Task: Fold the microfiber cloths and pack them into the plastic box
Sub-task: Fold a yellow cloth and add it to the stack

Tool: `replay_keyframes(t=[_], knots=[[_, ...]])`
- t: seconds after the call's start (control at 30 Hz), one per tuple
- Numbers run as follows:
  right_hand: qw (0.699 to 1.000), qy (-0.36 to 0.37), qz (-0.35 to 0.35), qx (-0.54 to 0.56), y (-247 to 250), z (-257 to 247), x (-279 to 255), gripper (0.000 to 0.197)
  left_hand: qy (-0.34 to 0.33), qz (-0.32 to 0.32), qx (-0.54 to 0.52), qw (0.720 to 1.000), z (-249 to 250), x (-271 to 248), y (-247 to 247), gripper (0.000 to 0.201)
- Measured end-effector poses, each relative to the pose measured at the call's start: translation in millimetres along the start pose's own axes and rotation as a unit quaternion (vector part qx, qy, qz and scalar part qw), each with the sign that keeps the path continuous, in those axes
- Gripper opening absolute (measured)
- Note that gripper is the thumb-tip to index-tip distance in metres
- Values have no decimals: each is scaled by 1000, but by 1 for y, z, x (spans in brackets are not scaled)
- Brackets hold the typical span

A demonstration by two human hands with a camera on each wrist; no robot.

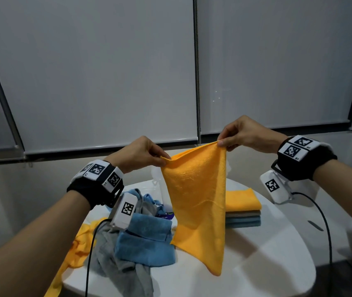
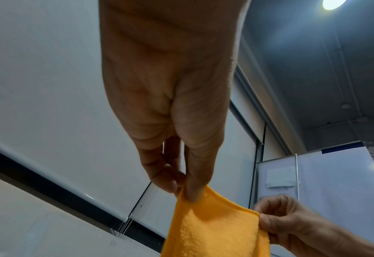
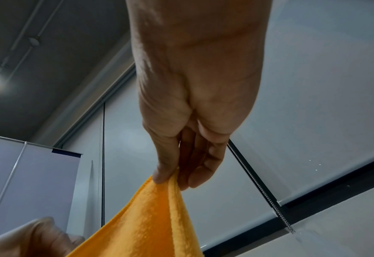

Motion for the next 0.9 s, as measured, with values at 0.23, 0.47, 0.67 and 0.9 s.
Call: replay_keyframes(t=[0.23,0.47,0.67,0.9], knots=[[1000,2,4,12,13,-6,-1,22,6,54,-86,995,6,-1,16,25],[996,-22,1,82,21,-22,-4,25,7,65,-29,997,14,1,32,21],[995,31,54,72,32,-36,-5,27,34,129,-113,985,23,-1,42,20],[999,35,41,0,29,-40,-7,24,21,151,-97,984,25,1,51,19]])
Point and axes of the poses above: each hand's wrist, its own x-axis towards the middle knuckle, its own y-axis out of the back of the hand, z = x × y, the point moved 6 cm from there along x, towards the middle knuckle, and after that the axes turned 12 degrees about -y, right-handed, at the moved point
